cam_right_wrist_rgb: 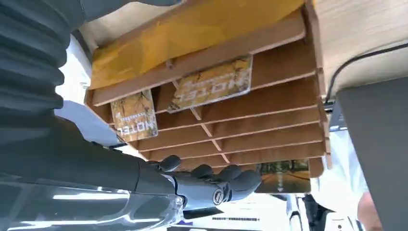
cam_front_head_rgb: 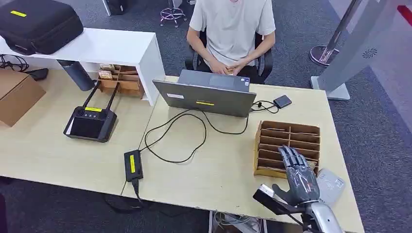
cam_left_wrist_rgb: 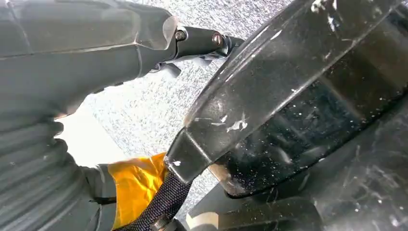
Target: Pass the card to the sensor for recognition and then transmit it.
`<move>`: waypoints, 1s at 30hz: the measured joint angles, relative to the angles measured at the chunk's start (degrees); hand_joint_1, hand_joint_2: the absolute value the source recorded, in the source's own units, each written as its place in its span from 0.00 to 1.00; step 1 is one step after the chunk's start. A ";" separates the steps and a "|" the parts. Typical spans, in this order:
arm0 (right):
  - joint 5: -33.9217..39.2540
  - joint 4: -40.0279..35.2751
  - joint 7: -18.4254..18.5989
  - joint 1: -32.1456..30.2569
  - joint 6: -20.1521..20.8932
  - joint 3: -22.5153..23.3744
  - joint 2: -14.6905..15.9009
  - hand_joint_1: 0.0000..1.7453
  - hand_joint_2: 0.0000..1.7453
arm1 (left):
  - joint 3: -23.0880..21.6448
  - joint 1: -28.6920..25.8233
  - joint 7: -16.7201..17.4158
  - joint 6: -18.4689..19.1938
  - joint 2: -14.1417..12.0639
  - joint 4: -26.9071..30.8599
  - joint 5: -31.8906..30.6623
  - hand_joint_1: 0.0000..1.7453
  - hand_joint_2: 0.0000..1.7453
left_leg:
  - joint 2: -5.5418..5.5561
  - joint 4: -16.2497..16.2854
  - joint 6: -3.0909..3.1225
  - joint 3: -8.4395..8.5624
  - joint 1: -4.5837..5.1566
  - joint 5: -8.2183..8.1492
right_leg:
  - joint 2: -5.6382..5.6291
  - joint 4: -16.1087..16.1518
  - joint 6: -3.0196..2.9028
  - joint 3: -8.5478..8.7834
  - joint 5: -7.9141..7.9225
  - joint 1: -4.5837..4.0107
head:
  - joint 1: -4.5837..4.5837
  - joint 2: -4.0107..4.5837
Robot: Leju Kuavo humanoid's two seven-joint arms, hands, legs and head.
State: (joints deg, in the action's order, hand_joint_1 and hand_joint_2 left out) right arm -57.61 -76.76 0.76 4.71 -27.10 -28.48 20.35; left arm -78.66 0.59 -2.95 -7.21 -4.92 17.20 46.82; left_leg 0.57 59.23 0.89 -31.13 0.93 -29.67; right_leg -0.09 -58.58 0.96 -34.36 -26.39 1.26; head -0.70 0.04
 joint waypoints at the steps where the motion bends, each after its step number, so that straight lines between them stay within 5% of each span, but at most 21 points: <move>1: -0.04 0.19 -0.22 -0.11 -0.20 0.22 -0.13 0.00 1.00 | 0.00 -0.03 -0.17 0.00 0.00 0.00 0.07 0.00 1.00 | 0.00 0.00 0.00 0.00 0.00 0.00 | 0.00 0.00 0.00 0.00 0.00 0.00 | 0.00 0.00; 12: -0.15 0.61 -0.48 -0.47 -1.03 0.96 -1.09 0.00 1.00 | 0.00 -0.10 -0.31 -0.15 -0.02 0.00 0.44 0.00 1.00 | -0.01 0.00 0.00 0.01 0.00 0.00 | -0.01 0.00 0.00 0.00 0.00 0.00 | 0.00 0.00; 30: 2.40 -2.32 -7.43 -1.18 -4.26 0.07 -1.49 0.00 1.00 | 0.00 -0.12 -0.61 -0.04 -0.15 0.00 0.79 0.00 1.00 | -0.02 0.00 0.00 0.01 0.00 0.00 | -0.01 0.00 0.00 0.00 0.00 -0.01 | 0.00 0.00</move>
State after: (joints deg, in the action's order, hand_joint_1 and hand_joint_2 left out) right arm -55.21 -79.08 -6.67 3.53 -31.36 -28.41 18.86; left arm -78.66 0.47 -3.56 -7.26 -5.07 17.20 47.60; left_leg 0.55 59.23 0.89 -31.11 0.93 -29.67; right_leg -0.10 -58.58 0.96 -34.37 -26.39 1.26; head -0.70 0.04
